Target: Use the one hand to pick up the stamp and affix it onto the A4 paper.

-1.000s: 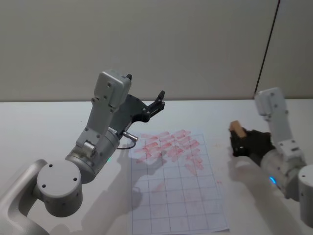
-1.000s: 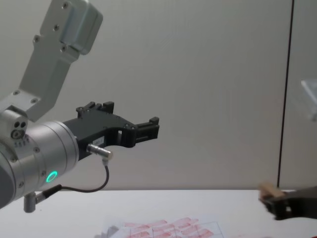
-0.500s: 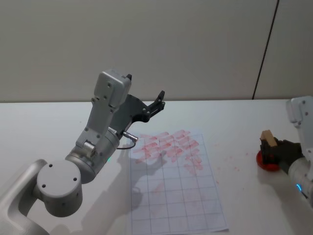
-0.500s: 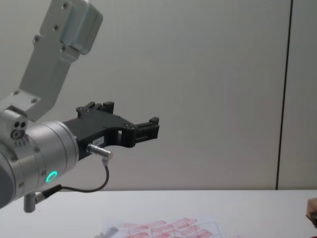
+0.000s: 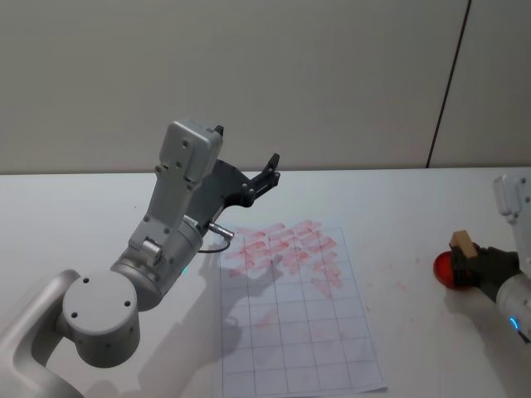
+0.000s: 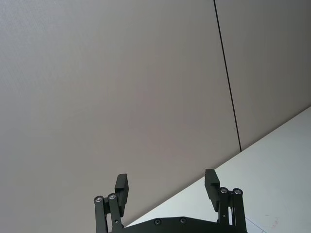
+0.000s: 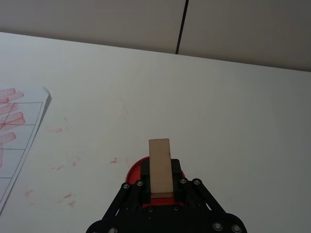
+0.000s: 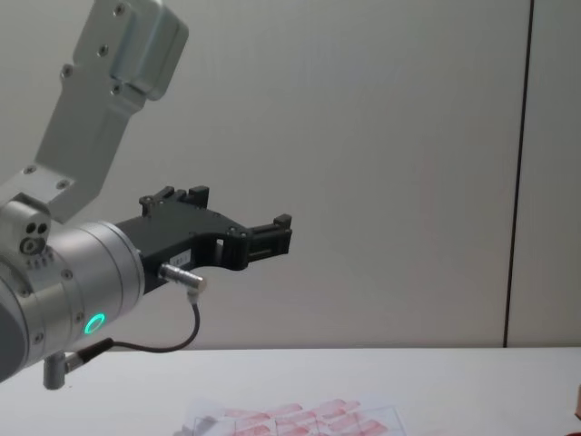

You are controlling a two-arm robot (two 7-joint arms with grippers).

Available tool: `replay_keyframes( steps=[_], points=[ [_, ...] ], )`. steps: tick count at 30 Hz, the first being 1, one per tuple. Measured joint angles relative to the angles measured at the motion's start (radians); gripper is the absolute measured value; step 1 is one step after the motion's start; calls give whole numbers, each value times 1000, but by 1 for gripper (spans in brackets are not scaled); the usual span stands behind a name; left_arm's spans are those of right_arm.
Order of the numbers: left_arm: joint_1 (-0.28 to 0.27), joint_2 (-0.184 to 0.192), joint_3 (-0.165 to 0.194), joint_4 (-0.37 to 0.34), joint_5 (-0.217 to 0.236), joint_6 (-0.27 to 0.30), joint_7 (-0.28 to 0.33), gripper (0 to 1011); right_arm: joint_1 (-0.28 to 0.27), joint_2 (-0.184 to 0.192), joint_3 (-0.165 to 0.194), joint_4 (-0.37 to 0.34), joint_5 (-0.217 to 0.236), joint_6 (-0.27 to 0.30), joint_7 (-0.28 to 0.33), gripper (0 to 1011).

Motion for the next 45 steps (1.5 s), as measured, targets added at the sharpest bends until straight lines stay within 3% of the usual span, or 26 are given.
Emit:
replay_keyframes(
  steps=[6,10,23,34,45],
  points=[
    [0,0,0,0,0,0,0,1001,10,-5,1,20,0,-7,8,218],
    [0,0,0,0,0,0,0,1001,18,-9,1,33,-2,-14,16,276],
    [0,0,0,0,0,0,0,1001,33,-17,0,53,-13,-34,38,709],
    [0,0,0,0,0,0,0,1001,11,-6,10,3,-23,-113,40,1000],
    [0,0,0,0,0,0,0,1001,-22,20,26,-53,-47,-235,37,1001]
  ],
)
